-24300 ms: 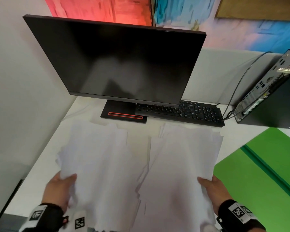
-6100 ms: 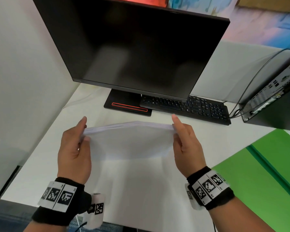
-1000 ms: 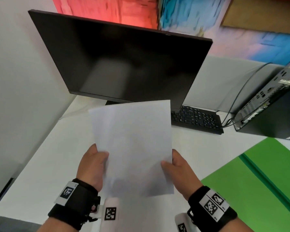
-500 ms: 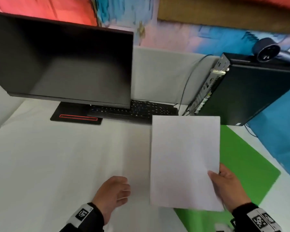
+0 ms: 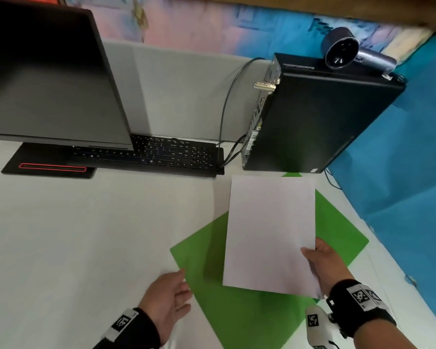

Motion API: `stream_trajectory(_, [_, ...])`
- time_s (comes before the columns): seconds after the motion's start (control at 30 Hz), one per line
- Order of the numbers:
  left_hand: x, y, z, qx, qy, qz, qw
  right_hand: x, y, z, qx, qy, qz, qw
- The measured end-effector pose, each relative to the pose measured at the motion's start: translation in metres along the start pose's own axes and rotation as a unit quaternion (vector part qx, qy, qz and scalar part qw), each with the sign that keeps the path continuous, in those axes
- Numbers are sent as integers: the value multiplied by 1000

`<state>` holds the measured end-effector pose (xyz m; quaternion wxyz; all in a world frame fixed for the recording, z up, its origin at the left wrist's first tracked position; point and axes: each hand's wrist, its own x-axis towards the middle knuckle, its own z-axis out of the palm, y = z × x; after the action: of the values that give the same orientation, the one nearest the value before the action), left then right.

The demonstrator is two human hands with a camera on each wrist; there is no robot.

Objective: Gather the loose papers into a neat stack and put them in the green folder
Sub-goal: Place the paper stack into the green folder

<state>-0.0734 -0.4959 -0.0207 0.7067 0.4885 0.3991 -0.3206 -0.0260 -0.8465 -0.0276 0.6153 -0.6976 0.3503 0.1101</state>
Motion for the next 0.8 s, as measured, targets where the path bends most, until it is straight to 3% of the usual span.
stream_trajectory(0.13, [7, -6, 6, 19, 21, 21, 999, -2, 1, -1, -8, -8, 3, 1000])
stream_trajectory(0.33, [-4, -14, 24, 134, -8, 79, 988, -10, 1, 11, -42, -23, 7, 999])
stream_trajectory(0.43, [-9, 5, -5, 207, 48, 163, 963, -16, -1, 14, -49, -41, -7, 998])
stream_trajectory(0.53, [-20, 41, -57, 286, 103, 241, 922, -14, -2, 3, -59, -52, -22, 997])
stream_trajectory(0.67, [-33, 84, -107, 358, 160, 275, 878, -10, -3, -16, -56, -68, -16, 996])
stream_trajectory(0.8, [-43, 102, -103, 376, 133, 290, 870, -5, 5, -15, -172, -65, -13, 983])
